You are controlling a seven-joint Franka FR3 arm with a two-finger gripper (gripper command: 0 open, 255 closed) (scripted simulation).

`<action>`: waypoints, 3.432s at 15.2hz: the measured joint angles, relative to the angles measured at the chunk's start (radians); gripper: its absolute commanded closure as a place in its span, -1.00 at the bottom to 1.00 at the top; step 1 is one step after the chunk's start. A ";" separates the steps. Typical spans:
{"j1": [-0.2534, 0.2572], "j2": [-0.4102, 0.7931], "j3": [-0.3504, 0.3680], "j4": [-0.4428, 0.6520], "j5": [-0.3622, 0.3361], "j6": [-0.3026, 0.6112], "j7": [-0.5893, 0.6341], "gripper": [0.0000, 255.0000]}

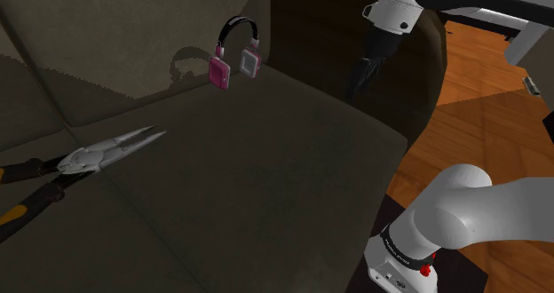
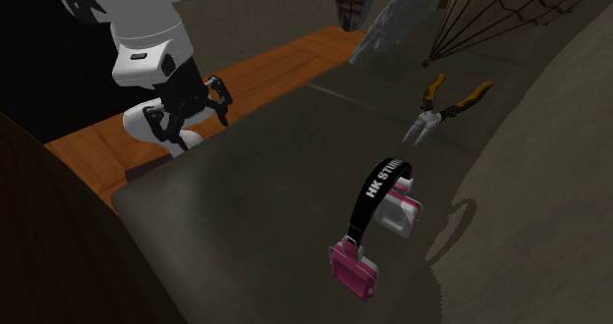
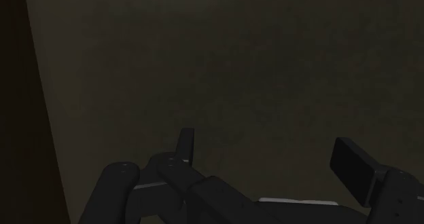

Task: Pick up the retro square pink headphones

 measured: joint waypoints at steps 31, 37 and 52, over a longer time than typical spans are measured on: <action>0.104 0.647 0.007 0.260 0.098 0.931 -0.275 -1.00; 0.107 0.659 0.008 0.214 0.110 0.989 -0.288 1.00; 0.104 0.647 0.008 0.264 0.097 0.928 -0.273 1.00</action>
